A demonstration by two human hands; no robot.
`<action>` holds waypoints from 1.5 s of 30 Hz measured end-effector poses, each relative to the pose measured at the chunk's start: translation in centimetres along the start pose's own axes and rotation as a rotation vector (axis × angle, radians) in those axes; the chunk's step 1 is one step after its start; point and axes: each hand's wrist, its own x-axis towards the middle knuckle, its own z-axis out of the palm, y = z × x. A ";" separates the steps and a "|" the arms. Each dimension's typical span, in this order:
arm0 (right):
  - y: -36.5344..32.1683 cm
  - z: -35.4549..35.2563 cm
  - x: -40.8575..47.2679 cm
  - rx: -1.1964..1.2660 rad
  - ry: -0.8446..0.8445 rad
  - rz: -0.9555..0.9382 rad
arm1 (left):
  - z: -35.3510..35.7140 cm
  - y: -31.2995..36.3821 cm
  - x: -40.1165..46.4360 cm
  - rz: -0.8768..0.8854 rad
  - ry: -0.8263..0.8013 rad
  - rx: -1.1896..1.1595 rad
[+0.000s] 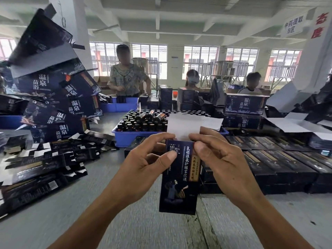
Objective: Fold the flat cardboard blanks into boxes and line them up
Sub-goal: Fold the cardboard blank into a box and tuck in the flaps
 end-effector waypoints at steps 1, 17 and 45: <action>0.0 0.0 0.0 0.010 0.008 -0.007 | 0.0 0.0 0.0 0.002 -0.001 0.000; -0.6 0.1 -0.2 0.063 0.054 -0.020 | -0.1 0.7 -0.2 0.032 -0.014 -0.018; -0.5 0.5 -0.6 -0.131 0.077 -0.125 | 0.3 1.3 -0.3 -0.013 0.093 -0.067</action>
